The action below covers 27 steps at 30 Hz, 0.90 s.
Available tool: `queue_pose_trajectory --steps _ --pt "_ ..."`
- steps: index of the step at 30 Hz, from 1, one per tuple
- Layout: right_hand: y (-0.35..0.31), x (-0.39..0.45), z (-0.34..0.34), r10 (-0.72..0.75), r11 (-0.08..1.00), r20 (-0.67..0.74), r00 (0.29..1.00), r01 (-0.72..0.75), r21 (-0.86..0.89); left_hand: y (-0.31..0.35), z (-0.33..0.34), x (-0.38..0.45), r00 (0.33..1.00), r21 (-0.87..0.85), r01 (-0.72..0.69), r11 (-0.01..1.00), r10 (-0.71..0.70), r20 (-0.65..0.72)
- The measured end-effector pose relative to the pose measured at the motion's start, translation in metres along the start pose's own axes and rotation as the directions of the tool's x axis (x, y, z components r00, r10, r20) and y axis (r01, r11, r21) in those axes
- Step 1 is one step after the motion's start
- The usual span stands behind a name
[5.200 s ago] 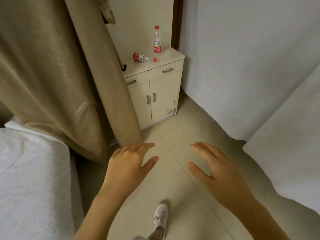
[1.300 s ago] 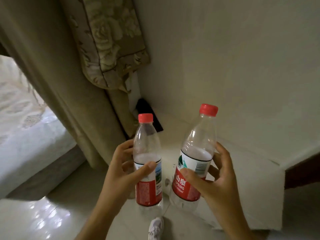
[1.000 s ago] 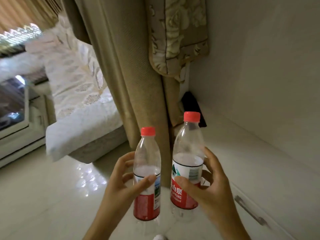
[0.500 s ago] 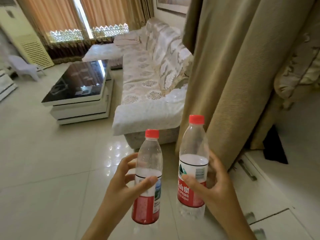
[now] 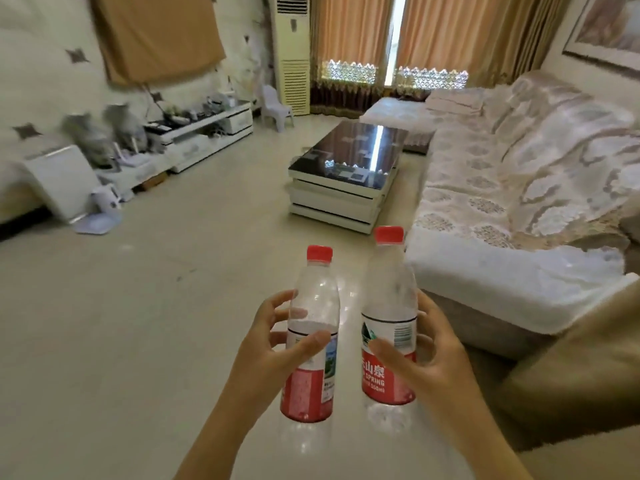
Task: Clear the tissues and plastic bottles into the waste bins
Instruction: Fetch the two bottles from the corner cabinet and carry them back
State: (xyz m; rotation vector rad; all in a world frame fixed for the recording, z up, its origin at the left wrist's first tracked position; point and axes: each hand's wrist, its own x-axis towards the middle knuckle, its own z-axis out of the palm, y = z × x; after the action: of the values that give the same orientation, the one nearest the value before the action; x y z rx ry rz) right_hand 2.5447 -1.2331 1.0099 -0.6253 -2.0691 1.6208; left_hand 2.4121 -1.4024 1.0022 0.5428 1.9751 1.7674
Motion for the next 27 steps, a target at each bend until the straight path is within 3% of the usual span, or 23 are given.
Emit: queue_pose_trajectory --steps 10,27 --pt "-0.027 0.117 0.152 -0.11 0.994 0.375 0.921 0.106 0.031 -0.025 -0.133 0.051 0.939 -0.092 0.015 0.996 -0.046 -0.341" --pt "-0.048 0.418 0.357 -0.126 0.99 0.527 0.84 0.075 0.117 -0.018 -0.315 0.319 0.865 -0.029 0.064 0.997 -0.07 -0.497"
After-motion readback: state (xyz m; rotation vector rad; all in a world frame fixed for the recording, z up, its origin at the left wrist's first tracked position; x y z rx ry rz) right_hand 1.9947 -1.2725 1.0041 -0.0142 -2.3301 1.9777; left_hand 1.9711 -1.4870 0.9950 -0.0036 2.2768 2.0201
